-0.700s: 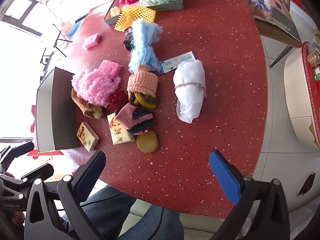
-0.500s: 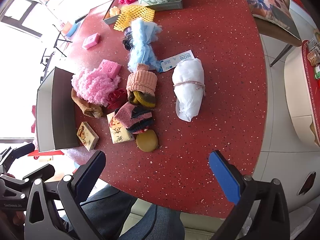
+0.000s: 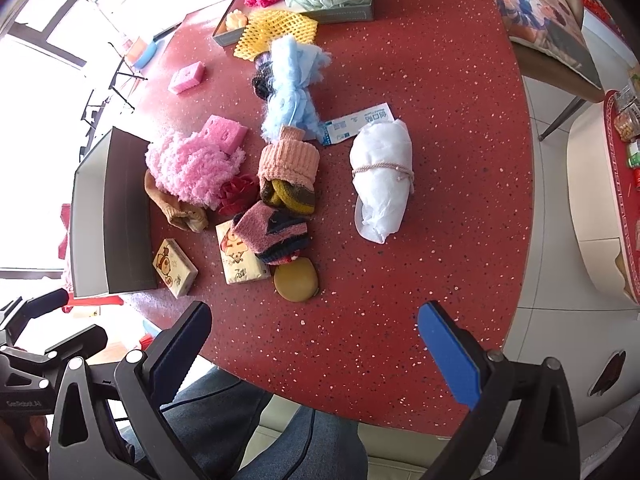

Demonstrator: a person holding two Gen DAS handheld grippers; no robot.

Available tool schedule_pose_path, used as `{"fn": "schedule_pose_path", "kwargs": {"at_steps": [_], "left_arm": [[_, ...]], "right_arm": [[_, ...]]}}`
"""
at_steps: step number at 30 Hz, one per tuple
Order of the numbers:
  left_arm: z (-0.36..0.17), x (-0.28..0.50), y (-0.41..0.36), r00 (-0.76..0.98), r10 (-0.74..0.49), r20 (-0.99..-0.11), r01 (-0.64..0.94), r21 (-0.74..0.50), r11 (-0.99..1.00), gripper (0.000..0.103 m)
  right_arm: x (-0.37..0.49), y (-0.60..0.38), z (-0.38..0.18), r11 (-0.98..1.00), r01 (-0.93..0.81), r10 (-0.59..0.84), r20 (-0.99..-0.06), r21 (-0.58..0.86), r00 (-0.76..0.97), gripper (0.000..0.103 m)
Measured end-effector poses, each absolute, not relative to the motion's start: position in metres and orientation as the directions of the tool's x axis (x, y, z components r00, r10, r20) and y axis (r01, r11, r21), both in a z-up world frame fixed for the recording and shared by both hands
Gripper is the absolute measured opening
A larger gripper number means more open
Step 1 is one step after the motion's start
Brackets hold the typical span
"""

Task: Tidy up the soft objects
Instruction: 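Move the left tool toward the cartoon bear tissue pack while the right tool approaches the white bundle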

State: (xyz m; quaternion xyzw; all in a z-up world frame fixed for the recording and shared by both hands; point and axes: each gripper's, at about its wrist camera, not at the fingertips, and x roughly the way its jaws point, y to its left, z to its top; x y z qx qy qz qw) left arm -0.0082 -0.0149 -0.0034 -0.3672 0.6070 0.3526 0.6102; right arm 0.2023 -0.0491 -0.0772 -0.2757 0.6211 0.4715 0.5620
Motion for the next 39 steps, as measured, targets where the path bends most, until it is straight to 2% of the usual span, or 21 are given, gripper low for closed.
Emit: {"fn": "schedule_pose_path", "kwargs": {"at_steps": [13,22,29,36,39], "left_arm": [[-0.012,-0.062,-0.009,0.074,-0.037,-0.997,-0.956,-0.081,0.283,0.103],[-0.054,-0.061,-0.018,0.066,-0.096,-0.993,-0.957,-0.09,0.277,0.103],[-0.083,-0.045,-0.01,0.05,-0.136,-0.989,-0.953,-0.088,0.29,0.103],[-0.134,-0.056,0.004,0.084,-0.253,-0.964,-0.988,-0.113,0.104,0.103],[-0.144,-0.059,0.006,0.075,-0.243,-0.967,-0.994,-0.093,0.062,0.103]], "right_arm": [[0.194,-0.049,-0.077,0.39,-0.884,0.193,-0.962,0.257,-0.195,0.103],[0.182,-0.058,-0.112,0.379,-0.883,0.099,-0.961,0.276,-0.258,0.103],[0.186,-0.062,-0.123,0.396,-0.887,0.05,-0.97,0.24,-0.24,0.103],[0.193,-0.068,-0.13,0.426,-0.888,-0.011,-0.981,0.169,-0.192,0.103],[0.197,-0.07,-0.136,0.439,-0.888,-0.012,-0.988,0.135,-0.157,0.103]]}}
